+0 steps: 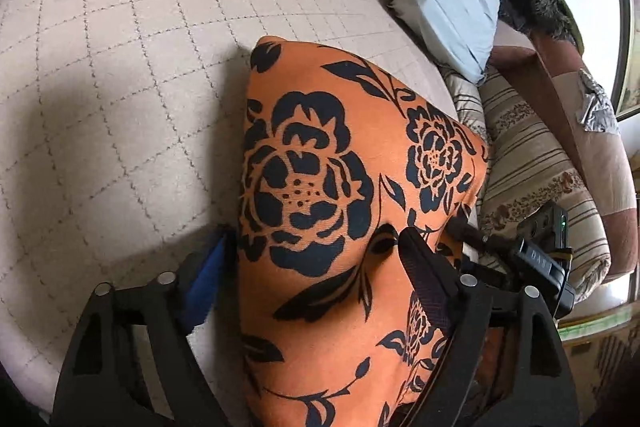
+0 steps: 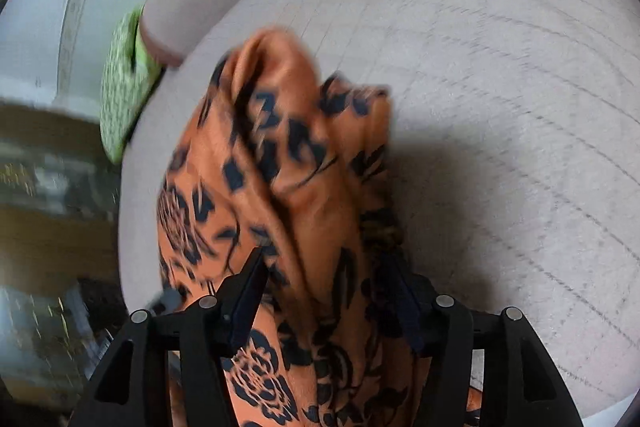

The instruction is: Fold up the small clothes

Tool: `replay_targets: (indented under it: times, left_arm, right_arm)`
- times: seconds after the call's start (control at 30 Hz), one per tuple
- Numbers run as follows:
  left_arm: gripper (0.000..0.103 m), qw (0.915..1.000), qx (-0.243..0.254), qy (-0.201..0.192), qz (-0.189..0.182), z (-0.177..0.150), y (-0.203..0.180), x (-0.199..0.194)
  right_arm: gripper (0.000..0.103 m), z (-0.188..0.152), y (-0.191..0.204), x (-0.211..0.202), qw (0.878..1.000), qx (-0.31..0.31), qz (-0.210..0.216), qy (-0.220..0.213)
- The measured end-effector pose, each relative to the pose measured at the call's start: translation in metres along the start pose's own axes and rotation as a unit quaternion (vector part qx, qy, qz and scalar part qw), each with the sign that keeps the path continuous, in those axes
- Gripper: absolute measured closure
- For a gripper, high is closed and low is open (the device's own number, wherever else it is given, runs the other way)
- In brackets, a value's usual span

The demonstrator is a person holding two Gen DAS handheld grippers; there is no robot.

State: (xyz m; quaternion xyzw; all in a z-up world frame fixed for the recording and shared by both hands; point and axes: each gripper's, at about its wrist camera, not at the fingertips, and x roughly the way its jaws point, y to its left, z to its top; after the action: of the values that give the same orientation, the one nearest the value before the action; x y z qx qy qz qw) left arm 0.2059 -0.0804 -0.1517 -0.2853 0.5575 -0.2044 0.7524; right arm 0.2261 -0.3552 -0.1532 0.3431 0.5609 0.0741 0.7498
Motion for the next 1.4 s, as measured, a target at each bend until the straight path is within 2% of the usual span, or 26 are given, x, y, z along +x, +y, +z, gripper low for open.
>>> replay_targets:
  times: [0.07,0.17,0.2,0.23,0.27,0.3,0.33,0.37,0.43,0.53,0.63,0.8,0.9,0.97,1.07,1.1,1.13,1.17,1.23,1.3,1.37,1.4]
  left_arm:
    - [0.024,0.9999,-0.012,0.002,-0.012,-0.001,0.004,-0.001]
    - [0.025,1.0000,-0.002,0.001,-0.005,-0.005,0.004,0.001]
    - [0.036,0.9999,0.010,-0.001,0.006,-0.007,0.001,0.001]
    - [0.044,0.9996,0.021,-0.002,0.021,-0.009,-0.003,0.002]
    - [0.057,0.9993,0.027,0.000,0.025,-0.011,-0.004,0.002]
    - [0.065,0.9995,0.026,0.003,0.017,-0.011,-0.003,0.001]
    - [0.071,0.9998,0.018,0.003,0.004,-0.011,0.000,-0.004]
    - [0.073,0.9999,0.008,0.006,-0.009,-0.010,0.002,-0.008]
    - [0.075,0.9993,-0.007,0.008,-0.036,-0.008,0.007,-0.024]
    - [0.076,0.9996,0.017,-0.015,-0.014,-0.003,0.000,-0.060]
    - [0.076,0.9988,0.035,-0.031,-0.011,0.011,-0.003,-0.102]
    - [0.076,0.9949,0.079,-0.058,0.022,0.046,-0.003,-0.151]
    - [0.074,0.9938,0.083,-0.058,0.045,0.068,0.011,-0.141]
    - [0.071,0.9927,0.079,-0.062,0.067,0.076,0.027,-0.125]
    - [0.063,0.9888,0.058,-0.042,0.131,0.076,0.057,-0.085]
    - [0.051,0.9829,0.051,-0.039,0.173,0.073,0.065,-0.071]
    - [0.038,0.9784,0.052,-0.044,0.195,0.071,0.068,-0.064]
    - [0.036,0.9759,0.058,-0.050,0.204,0.068,0.067,-0.060]
    - [0.036,0.9704,0.083,-0.057,0.219,0.064,0.058,-0.062]
    - [0.036,0.9621,0.103,-0.067,0.243,0.058,0.048,-0.069]
    - [0.036,0.9569,0.109,-0.080,0.257,0.052,0.045,-0.077]
    - [0.036,0.9538,0.113,-0.088,0.264,0.046,0.042,-0.083]
  right_arm:
    - [0.039,-0.002,-0.005,-0.009,1.000,0.006,-0.008,-0.019]
    - [0.031,-0.013,0.000,0.010,0.999,-0.010,-0.035,0.014]
    - [0.030,-0.017,0.007,0.012,0.998,-0.034,-0.055,0.012]
    - [0.034,-0.020,0.015,0.013,0.996,-0.056,-0.071,0.011]
    - [0.051,-0.025,0.021,0.014,0.995,-0.068,-0.073,0.016]
    - [0.054,-0.028,0.023,0.014,0.995,-0.068,-0.072,0.017]
    - [0.064,-0.031,0.025,0.011,0.994,-0.071,-0.077,0.012]
    - [0.071,-0.035,0.030,0.008,0.994,-0.079,-0.079,0.008]
    - [0.075,-0.044,0.044,-0.002,0.993,-0.091,-0.079,-0.006]
    - [0.077,-0.060,0.064,-0.021,0.994,-0.096,-0.041,-0.030]
    - [0.077,-0.081,0.089,-0.034,0.993,-0.106,-0.014,-0.049]
    - [0.077,-0.087,0.132,-0.028,0.991,-0.108,0.050,-0.055]
    - [0.077,-0.079,0.145,-0.009,0.991,-0.110,0.061,-0.051]
    - [0.076,-0.072,0.139,0.009,0.991,-0.107,0.061,-0.045]
    - [0.074,-0.059,0.122,0.050,0.993,-0.106,0.041,-0.023]
    - [0.072,-0.057,0.110,0.067,0.995,-0.092,0.033,-0.008]
    - [0.066,-0.055,0.101,0.078,0.997,-0.075,0.036,-0.003]
    - [0.060,-0.054,0.089,0.083,0.997,-0.049,0.059,-0.002]
    - [0.060,-0.052,0.076,0.080,0.996,-0.011,0.085,0.004]
    - [0.060,-0.053,0.080,0.067,0.997,-0.028,0.072,0.004]
    - [0.060,-0.058,0.093,0.047,0.998,-0.043,0.050,-0.021]
    - [0.059,-0.063,0.096,0.037,0.997,-0.051,0.053,-0.030]
